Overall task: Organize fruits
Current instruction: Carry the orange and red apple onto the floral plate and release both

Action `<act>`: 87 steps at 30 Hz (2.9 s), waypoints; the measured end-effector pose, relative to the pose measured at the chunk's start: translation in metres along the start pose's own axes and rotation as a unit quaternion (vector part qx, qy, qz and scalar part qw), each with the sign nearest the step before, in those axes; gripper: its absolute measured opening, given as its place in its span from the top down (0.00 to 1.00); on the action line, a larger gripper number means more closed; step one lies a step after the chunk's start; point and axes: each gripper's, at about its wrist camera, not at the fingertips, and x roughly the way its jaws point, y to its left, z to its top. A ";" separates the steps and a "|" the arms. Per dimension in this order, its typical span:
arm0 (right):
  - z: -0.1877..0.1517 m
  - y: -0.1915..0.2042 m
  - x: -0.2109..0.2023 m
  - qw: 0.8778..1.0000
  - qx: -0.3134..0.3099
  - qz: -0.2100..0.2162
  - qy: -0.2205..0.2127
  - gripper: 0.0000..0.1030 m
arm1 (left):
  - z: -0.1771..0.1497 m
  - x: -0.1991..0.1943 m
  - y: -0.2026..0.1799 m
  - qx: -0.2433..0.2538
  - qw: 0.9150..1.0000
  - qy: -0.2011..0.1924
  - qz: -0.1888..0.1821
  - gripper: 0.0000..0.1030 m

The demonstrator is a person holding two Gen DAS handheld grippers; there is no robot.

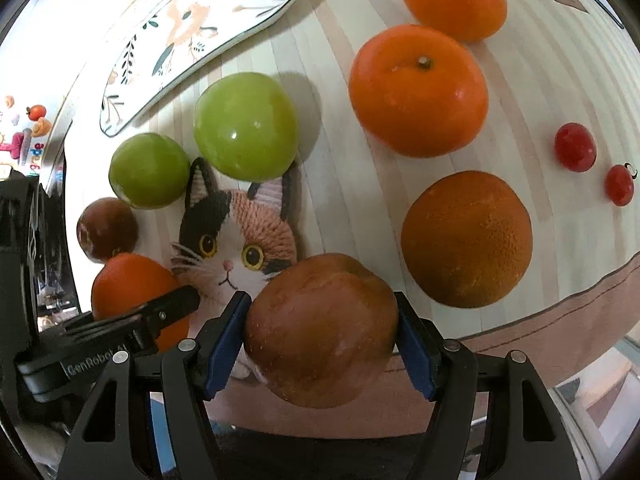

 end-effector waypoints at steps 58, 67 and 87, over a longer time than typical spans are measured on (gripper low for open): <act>0.275 0.127 0.000 0.979 -0.203 -0.027 0.024 0.20 | 0.220 -0.057 0.039 -0.060 0.997 0.019 -0.052 0.26; 0.272 0.116 -0.033 0.982 -0.183 -0.036 0.004 0.09 | 0.210 -0.087 0.045 -0.047 0.998 -0.029 -0.033 0.13; 0.159 0.102 -0.127 0.980 -0.155 -0.065 -0.108 0.09 | 0.099 -0.167 0.041 -0.031 0.986 -0.161 0.015 0.13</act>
